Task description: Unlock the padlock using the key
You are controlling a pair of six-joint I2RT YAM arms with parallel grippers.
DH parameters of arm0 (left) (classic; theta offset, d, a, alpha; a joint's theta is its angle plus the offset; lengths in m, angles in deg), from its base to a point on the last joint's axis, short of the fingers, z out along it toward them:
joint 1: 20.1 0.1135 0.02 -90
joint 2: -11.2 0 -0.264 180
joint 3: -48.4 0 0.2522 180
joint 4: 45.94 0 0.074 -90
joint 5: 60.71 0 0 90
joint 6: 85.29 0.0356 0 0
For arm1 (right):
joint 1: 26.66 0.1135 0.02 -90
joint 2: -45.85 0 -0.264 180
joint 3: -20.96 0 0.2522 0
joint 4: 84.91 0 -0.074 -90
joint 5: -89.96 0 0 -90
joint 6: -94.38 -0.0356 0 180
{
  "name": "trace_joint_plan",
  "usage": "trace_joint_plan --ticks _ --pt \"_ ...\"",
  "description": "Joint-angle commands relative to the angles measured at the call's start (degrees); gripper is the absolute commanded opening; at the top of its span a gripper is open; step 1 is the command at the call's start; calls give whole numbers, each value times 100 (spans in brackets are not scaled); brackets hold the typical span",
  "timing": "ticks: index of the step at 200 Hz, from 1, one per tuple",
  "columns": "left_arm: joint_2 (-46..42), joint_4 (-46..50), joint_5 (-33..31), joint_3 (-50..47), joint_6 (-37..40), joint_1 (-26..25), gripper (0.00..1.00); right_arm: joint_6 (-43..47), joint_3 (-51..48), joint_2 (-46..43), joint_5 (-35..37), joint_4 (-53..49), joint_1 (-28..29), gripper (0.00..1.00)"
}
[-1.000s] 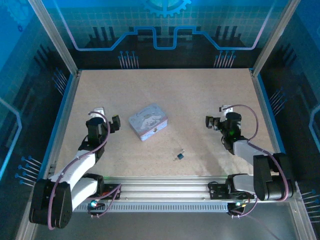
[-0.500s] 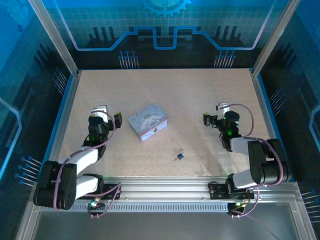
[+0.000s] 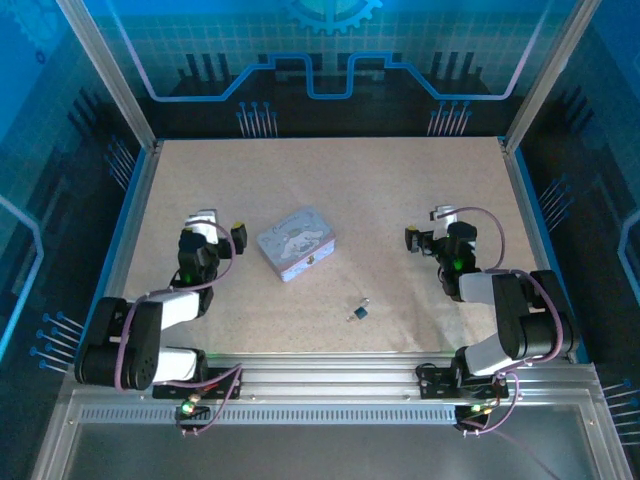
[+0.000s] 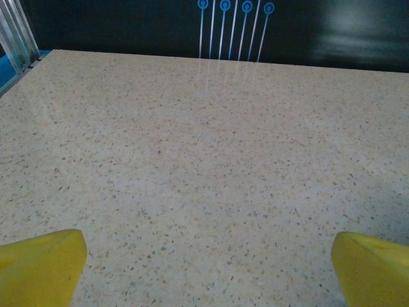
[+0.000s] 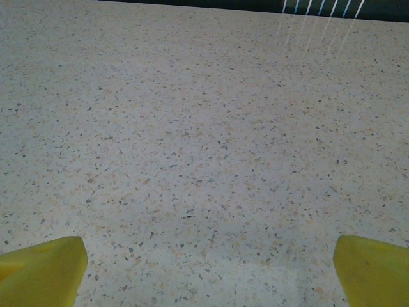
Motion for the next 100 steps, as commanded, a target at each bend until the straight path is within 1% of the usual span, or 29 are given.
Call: trace_joint_plan --ticks 1,36,43,71,92,100 --pt "409 -853 232 -103 71 77 99 83 134 46 -23 183 -58 100" --pt "1242 -1903 239 -220 58 80 99 89 132 49 -6 182 -47 100" --pt "1285 -2035 236 -250 77 77 99 93 131 49 -5 182 -45 100" --pt "1206 -1465 104 -16 32 94 99 124 143 53 -5 155 -18 100" --pt "1175 -429 22 507 -11 103 99 130 143 55 -9 155 -23 100" --pt "1165 -447 113 492 -10 108 99 132 143 55 -6 155 -20 100"
